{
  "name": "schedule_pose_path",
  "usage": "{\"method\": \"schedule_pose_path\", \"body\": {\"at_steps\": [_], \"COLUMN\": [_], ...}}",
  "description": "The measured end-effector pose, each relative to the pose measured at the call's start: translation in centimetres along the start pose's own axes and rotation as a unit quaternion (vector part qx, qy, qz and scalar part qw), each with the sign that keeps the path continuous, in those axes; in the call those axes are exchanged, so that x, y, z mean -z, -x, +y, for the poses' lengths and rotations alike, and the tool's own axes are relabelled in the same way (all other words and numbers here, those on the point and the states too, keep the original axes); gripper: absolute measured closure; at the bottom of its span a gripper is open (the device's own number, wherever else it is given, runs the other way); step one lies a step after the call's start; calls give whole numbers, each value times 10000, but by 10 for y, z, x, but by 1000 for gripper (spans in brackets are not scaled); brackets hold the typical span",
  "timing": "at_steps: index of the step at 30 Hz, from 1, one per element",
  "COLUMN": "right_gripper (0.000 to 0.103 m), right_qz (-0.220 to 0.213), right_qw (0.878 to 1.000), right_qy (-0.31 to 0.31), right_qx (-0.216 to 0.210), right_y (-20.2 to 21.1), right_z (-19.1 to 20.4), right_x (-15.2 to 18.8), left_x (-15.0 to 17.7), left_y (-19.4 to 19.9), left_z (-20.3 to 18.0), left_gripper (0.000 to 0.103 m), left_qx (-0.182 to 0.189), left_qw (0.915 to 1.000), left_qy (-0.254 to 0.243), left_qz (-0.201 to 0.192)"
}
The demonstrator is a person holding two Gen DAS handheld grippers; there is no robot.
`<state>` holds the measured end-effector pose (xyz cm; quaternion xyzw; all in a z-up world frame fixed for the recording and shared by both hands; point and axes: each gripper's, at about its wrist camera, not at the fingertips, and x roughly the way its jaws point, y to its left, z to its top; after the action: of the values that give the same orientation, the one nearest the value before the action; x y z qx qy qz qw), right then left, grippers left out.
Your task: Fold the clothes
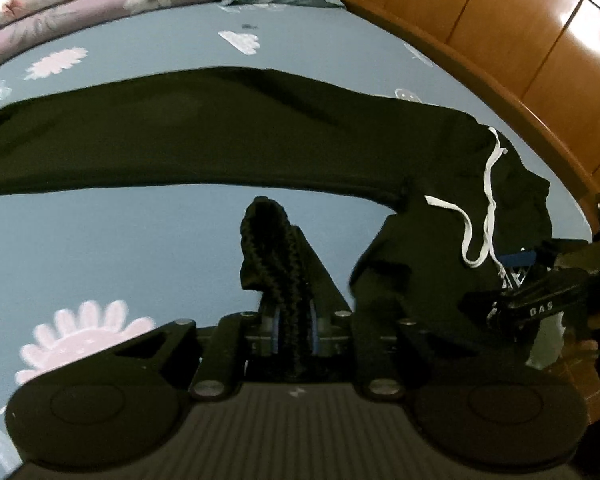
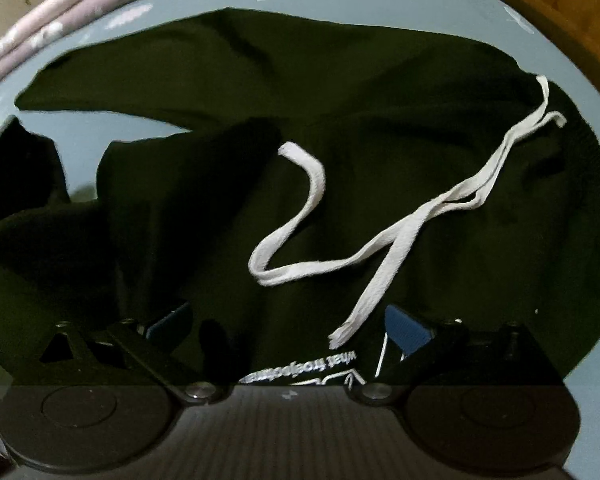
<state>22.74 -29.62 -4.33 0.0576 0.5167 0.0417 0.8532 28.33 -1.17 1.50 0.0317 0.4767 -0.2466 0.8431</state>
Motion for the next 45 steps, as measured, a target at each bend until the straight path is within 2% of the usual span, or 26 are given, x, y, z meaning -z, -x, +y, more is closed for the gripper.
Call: {"method": "schedule_pose_path", "body": {"at_steps": [7, 11, 22, 29, 37, 41, 45], "right_gripper": [0, 0, 0, 0, 0, 0, 0], "right_qz": [-9, 46, 118, 221, 487, 516, 443], "right_qw": [9998, 9986, 9995, 9983, 9935, 9924, 9929], "right_qy": [-196, -460, -190, 124, 511, 870, 871], "right_qx": [98, -238, -217, -529, -893, -700, -671], "right_y": [26, 42, 66, 70, 70, 75, 76], "right_z": [30, 43, 99, 128, 136, 137, 130], "right_x": [-4, -4, -15, -19, -25, -30, -34], "left_x": [11, 21, 55, 73, 89, 95, 104], "left_y": [38, 51, 93, 118, 134, 140, 151], "left_z": [39, 59, 108, 132, 147, 151, 154], "left_gripper": [92, 92, 92, 92, 92, 92, 92], "left_qx": [-46, -27, -66, -413, -787, -977, -1193], "left_qw": [9997, 9995, 9981, 9958, 9911, 9877, 9824], "left_qy": [-151, -210, 110, 420, 766, 937, 1159], "left_qz": [-177, -255, -599, -703, -751, -783, -850]}}
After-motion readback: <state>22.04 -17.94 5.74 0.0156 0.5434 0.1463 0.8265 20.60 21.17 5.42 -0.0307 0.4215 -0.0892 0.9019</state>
